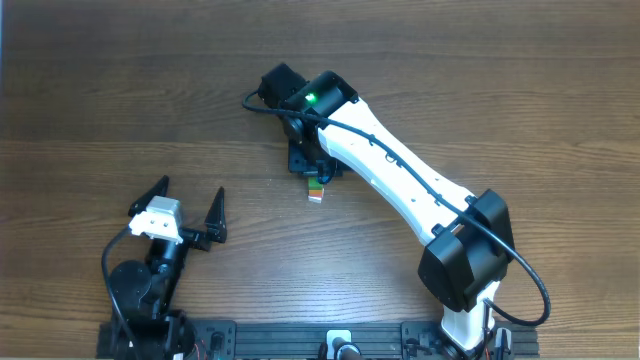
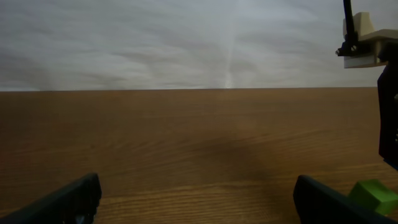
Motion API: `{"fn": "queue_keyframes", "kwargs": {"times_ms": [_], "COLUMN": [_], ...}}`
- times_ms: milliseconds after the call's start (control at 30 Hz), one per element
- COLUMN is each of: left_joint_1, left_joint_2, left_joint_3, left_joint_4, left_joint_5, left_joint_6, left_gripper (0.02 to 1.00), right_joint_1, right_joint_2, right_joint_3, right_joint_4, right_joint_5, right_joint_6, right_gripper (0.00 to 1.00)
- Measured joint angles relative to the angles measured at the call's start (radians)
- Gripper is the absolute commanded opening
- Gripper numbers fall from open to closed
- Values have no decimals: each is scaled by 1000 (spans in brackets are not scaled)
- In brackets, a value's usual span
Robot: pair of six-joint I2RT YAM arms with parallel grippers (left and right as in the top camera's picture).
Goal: Stack Cubes
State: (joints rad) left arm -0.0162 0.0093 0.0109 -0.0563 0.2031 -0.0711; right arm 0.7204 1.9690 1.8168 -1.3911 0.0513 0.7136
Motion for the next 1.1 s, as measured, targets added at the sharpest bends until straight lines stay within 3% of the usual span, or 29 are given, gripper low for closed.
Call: {"fn": "queue_keyframes", "kwargs": {"times_ms": [1100], "left_joint_1": [0], "left_joint_2": [0], "left_joint_3": [0], "left_joint_4": [0], "left_joint_5": [0], "left_joint_6": [0], "left_gripper": [1000], "right_joint_1": [21], "right_joint_2": [0], "right_joint_3": [-48], "right_joint_4": [92], "right_joint_5": [-7], "right_joint_6": [17], "right_gripper": [42]}}
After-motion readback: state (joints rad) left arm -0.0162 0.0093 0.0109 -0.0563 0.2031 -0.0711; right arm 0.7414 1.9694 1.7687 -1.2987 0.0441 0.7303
